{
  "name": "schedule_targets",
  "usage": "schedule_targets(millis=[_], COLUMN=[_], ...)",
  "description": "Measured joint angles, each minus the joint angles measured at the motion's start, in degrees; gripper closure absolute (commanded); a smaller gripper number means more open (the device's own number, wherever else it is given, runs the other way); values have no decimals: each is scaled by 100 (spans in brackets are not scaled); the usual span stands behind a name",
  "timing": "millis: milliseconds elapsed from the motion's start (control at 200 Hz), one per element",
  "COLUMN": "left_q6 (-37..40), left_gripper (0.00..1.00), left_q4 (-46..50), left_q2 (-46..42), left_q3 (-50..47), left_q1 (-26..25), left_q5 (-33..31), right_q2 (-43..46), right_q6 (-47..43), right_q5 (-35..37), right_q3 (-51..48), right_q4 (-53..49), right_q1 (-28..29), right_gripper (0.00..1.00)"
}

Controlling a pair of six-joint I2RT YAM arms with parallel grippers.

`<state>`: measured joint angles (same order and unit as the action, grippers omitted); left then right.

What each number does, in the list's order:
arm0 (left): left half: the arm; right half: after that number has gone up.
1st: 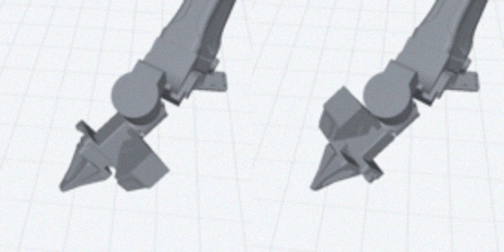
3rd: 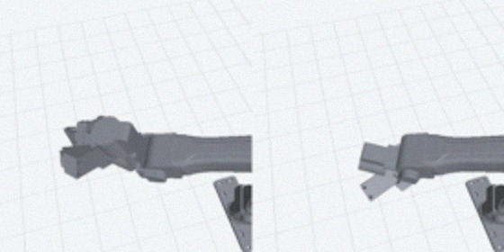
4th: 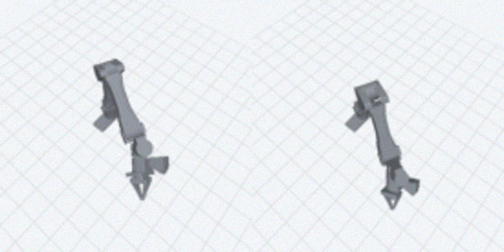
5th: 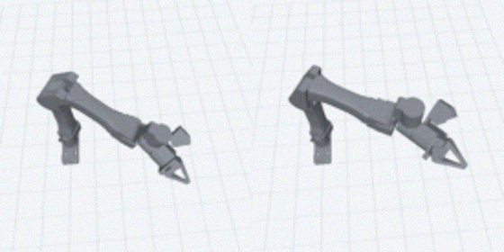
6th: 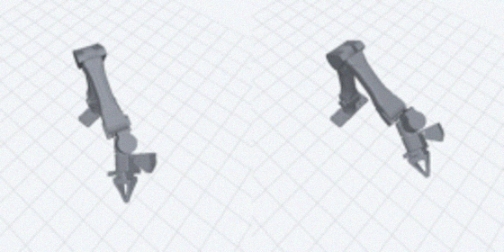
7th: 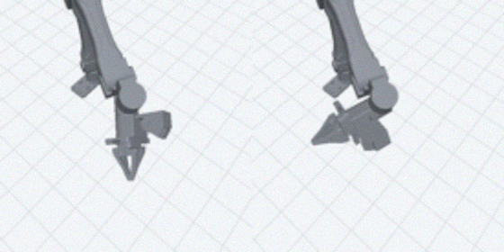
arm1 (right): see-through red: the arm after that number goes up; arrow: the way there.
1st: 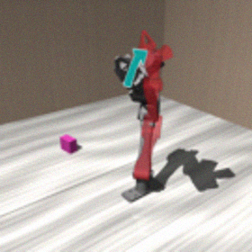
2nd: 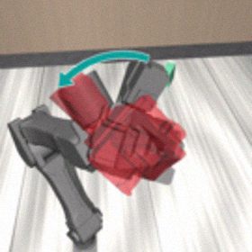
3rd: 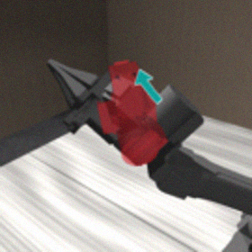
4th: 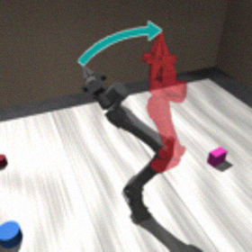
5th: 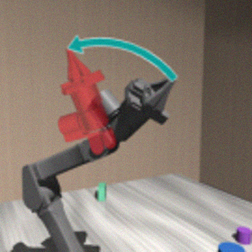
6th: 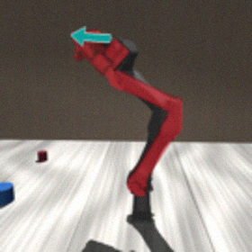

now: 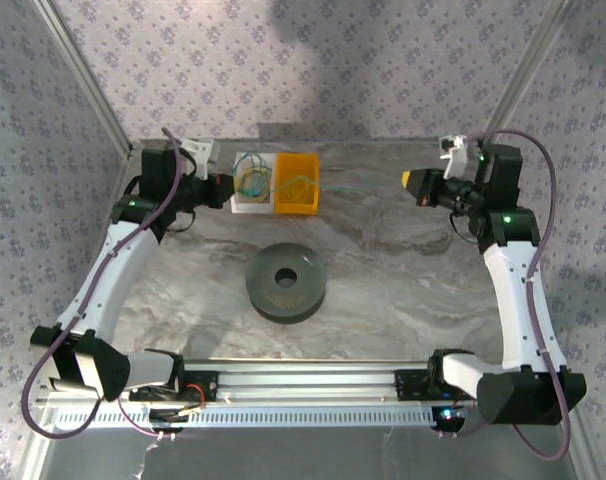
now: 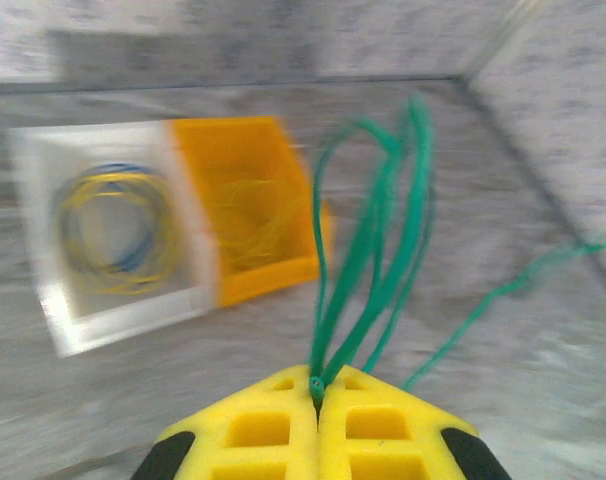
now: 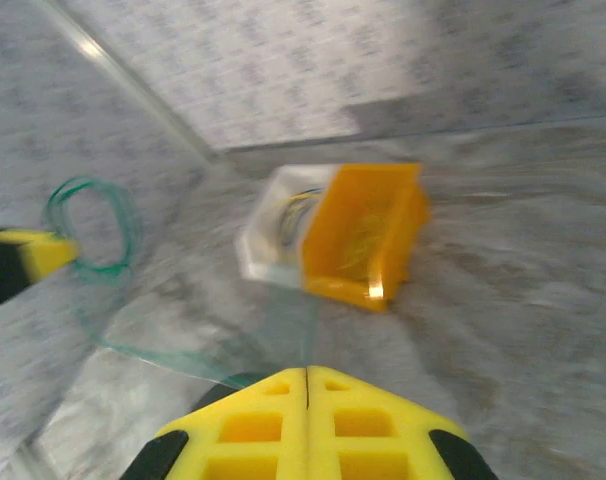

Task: Wrap the cables

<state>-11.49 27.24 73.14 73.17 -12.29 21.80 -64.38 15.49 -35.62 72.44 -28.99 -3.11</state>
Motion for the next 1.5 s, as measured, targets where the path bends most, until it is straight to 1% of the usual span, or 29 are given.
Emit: schedule_targets(millis=[95,160,210,265,335,415,435,460,490,510,540,590,645,685,740,800,899,1009,1149,1294,1419,1499], left_q6=[-55,-98,-127,-160,-162,-162,-162,-164,-164,-164,-166,-190,-210,-240,-291,-341,-411,-509,-669,-767,-767,-769], left_gripper=[100,100,100,100,100,100,100,100,100,100,100,100,100,100,100,100,100,100,100,100,100,100], left_q4=[31,9,-4,-7,-24,-24,-22,-26,-33,-48,-76,-166,-273,-391,-527,-715,-1027,-1373,-1827,-2197,-2369,-2455], left_q2=[-175,-275,-337,-363,-363,-356,-354,-339,-315,-289,-251,-190,-118,-52,15,63,120,184,229,240,243,243], left_q3=[-125,-205,-249,-254,-251,-245,-236,-210,-168,-136,-85,-15,63,127,192,234,256,256,243,243,238,205], left_q1=[262,323,319,302,258,160,136,90,42,7,-52,-162,-289,-407,-555,-726,-1003,-1252,-1484,-1700,-1836,-1888], left_q5=[-549,-752,-809,-820,-835,-835,-833,-833,-826,-813,-807,-769,-723,-667,-599,-533,-402,-291,-195,-146,-70,2], right_q2=[435,734,866,846,719,496,417,310,188,120,9,-125,-203,-256,-334,-457,-761,-1167,-1556,-1788,-1919,-1993], right_q6=[715,1357,1810,2175,2428,2518,2524,2481,2439,2406,2315,2186,2085,2022,1950,1934,1939,2011,2229,2459,2688,2793], right_q5=[651,942,1082,1163,1165,916,835,743,623,549,442,315,269,251,225,236,299,393,553,728,909,1025], right_q3=[-802,-1436,-1838,-2037,-2063,-1843,-1727,-1572,-1360,-1226,-988,-660,-389,-225,-74,31,116,131,131,131,131,131], right_q4=[831,1425,1878,2194,2494,2629,2616,2588,2531,2496,2402,2277,2190,2153,2140,2149,2166,2194,2376,2715,3034,3248], right_q1=[-520,-671,-675,-638,-546,-345,-273,-157,2,107,341,728,1154,1488,1871,2201,2527,2741,2931,3045,3053,3053], right_gripper=[100,100,100,100,100,100,94,84,69,58,45,27,15,9,4,3,2,2,5,10,17,24])
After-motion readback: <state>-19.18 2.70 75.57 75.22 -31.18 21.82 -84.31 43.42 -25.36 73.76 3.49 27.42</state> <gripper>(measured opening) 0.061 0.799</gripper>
